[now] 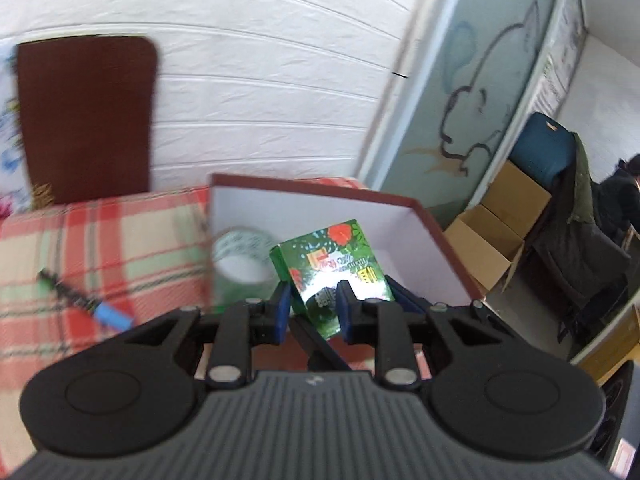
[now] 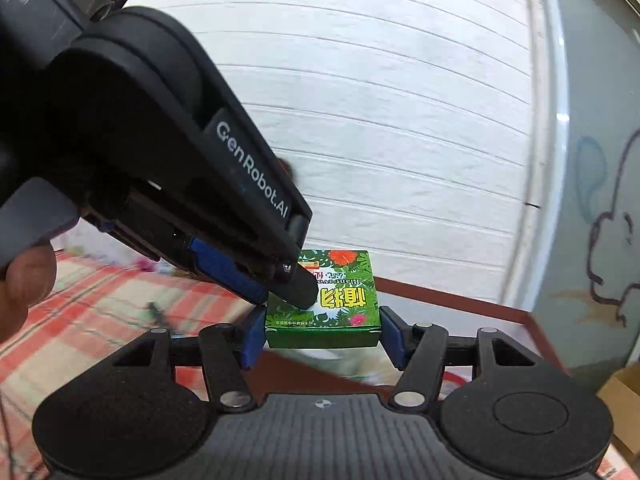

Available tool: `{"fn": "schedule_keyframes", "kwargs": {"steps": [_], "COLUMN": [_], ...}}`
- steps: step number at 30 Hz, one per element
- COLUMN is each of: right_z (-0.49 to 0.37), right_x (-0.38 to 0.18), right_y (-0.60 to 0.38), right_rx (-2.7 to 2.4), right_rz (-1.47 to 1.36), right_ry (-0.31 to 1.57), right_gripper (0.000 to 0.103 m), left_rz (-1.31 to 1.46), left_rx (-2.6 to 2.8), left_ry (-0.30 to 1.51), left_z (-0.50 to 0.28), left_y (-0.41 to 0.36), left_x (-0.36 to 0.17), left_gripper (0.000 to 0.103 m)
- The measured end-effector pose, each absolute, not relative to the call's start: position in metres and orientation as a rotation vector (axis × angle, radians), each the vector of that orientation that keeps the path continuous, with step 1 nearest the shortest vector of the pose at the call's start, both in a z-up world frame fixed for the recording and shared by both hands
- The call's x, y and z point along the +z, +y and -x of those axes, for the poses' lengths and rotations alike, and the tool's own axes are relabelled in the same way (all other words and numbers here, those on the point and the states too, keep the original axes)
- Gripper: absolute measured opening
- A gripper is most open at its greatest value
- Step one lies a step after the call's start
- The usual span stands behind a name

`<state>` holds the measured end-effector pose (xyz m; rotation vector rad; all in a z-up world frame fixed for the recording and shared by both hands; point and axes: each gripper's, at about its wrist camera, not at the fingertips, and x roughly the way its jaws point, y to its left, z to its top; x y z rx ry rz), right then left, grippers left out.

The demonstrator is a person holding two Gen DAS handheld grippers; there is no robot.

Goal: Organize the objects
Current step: 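Drop the green packet into the brown box and open the right gripper, then withdraw the right gripper and move it to the black marker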

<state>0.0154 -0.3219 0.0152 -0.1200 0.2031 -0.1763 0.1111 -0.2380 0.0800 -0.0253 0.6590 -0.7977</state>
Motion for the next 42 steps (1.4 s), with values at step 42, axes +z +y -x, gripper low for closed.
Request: {"fn": "schedule_keyframes", "kwargs": {"steps": [42], "right_z": [0.037], "right_x": [-0.005], "right_y": [-0.33], "right_rx": [-0.292], "right_rz": [-0.095], "right_ry": [0.3], "right_gripper": [0.068], "left_rz": [-0.224], "left_rx": [-0.549], "left_ry": [0.604], "left_z": [-0.069], "left_y": [-0.22], "left_x": [0.059], "left_gripper": [0.041]}}
